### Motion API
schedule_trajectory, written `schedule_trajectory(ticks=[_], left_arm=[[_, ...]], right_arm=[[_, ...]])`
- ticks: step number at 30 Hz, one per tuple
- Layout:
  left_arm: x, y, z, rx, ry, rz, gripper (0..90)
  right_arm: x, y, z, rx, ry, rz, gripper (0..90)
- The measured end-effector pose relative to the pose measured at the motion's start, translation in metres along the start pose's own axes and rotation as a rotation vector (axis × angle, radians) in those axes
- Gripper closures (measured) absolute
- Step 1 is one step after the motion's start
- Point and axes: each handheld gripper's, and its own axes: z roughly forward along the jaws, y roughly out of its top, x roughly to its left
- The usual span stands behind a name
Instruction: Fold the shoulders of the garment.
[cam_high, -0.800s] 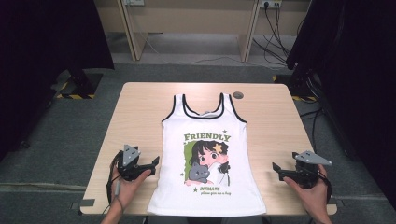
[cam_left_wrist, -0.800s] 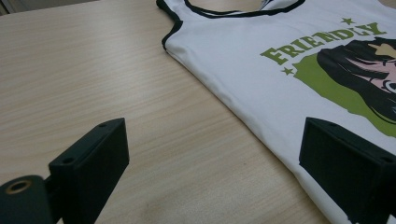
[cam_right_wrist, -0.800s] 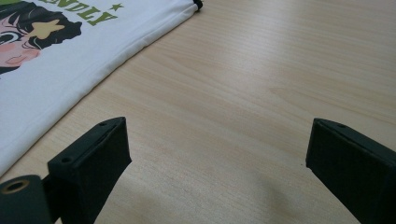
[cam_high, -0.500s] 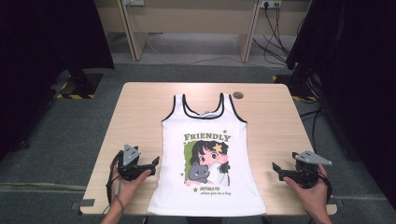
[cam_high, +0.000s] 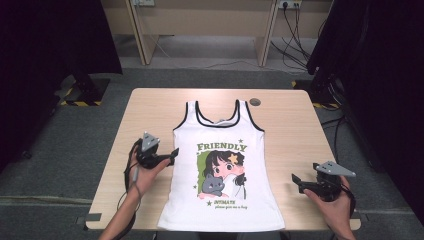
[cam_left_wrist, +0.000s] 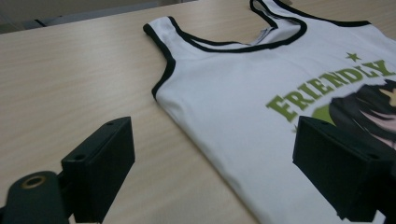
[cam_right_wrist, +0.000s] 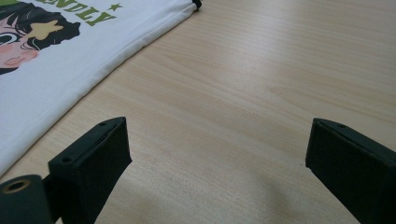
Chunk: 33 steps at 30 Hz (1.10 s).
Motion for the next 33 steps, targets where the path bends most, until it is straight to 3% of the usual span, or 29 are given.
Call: schedule_trajectory(ticks=[5, 10, 15, 19, 33], left_arm=[[0.011, 0.036, 0.034, 0.018, 0.016, -0.013, 13.6], [0.019, 0.054, 0.066, 0.062, 0.027, -0.016, 13.9], [0.029, 0.062, 0.09, 0.109, 0.051, -0.048, 14.4], [0.034, 0.066, 0.103, 0.117, 0.076, -0.071, 14.4], [0.036, 0.075, 0.138, 0.17, 0.092, -0.052, 16.0]], right_arm=[[0.0, 0.0, 0.0, 0.0, 0.002, -0.006, 7.2], [0.001, 0.0, 0.001, 0.001, 0.004, -0.011, 7.4], [0.001, 0.001, 0.001, 0.0, 0.008, -0.012, 7.5], [0.001, 0.001, 0.001, 0.0, 0.011, -0.012, 7.6], [0.0, 0.001, 0.001, -0.007, 0.017, -0.011, 8.1]])
